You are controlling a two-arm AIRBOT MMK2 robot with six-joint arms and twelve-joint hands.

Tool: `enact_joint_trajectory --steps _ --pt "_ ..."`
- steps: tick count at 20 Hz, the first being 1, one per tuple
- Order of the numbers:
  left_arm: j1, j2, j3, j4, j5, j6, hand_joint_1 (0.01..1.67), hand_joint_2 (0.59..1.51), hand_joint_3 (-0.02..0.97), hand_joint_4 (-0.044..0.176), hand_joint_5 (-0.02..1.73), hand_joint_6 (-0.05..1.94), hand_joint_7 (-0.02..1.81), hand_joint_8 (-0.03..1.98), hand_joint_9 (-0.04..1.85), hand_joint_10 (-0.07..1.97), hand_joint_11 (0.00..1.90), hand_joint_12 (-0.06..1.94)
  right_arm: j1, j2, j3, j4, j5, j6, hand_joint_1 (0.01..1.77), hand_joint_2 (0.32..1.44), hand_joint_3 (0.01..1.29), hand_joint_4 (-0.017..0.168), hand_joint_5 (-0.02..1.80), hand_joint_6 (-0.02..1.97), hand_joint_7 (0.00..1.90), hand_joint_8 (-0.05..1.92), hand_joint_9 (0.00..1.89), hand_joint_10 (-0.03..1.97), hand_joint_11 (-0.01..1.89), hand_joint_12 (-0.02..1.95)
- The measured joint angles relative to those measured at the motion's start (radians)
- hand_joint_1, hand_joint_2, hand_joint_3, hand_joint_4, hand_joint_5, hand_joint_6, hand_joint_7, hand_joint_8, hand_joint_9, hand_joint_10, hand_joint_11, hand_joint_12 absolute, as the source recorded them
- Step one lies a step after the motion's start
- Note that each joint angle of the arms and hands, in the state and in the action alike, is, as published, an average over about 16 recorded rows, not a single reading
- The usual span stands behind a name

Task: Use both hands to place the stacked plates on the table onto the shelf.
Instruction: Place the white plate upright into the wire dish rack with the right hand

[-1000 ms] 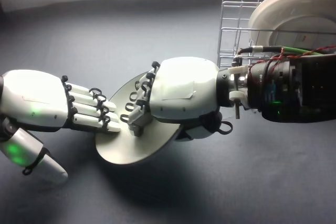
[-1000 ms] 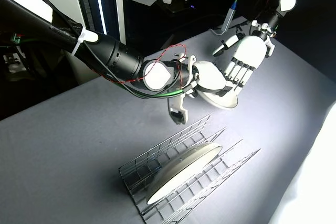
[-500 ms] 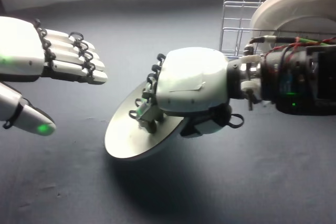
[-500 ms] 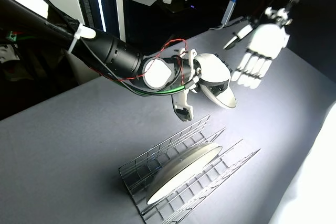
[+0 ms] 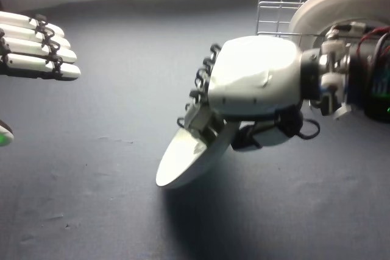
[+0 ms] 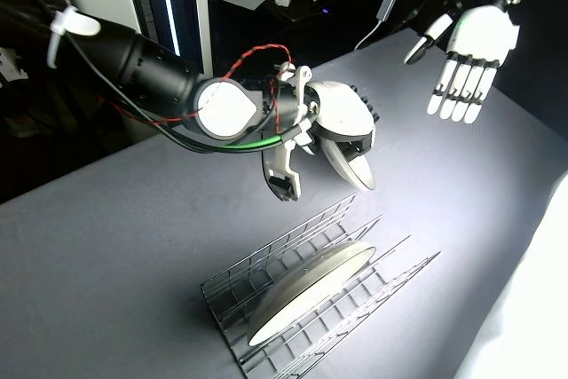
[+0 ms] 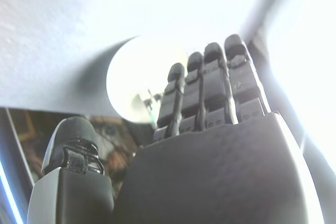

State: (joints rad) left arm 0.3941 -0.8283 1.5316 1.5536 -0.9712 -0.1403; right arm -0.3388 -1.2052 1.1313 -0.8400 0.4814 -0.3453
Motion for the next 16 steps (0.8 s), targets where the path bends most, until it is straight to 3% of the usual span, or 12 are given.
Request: enact_joint_trajectory --steps 7,16 --pt "-0.010 0.044 -0.015 0.005 0.004 0.033 0.01 1.164 0.008 0.005 0.09 0.01 0.08 0.00 0.08 0.02 0.04 0.10 0.057 0.095 -0.086 0.150 -0.006 0.003 1.36 0.98 0.01 -0.003 0.92 0.96 0.98 0.92 1.00 1.15 0.87 1.43" --pt "-0.009 0.047 0.000 0.017 0.008 0.029 0.01 1.164 0.008 0.005 0.09 0.01 0.08 0.00 0.08 0.02 0.04 0.10 0.143 0.155 -0.148 0.465 -0.077 0.013 1.37 0.99 0.01 -0.003 0.94 0.93 0.98 0.94 0.99 1.18 0.85 1.45"
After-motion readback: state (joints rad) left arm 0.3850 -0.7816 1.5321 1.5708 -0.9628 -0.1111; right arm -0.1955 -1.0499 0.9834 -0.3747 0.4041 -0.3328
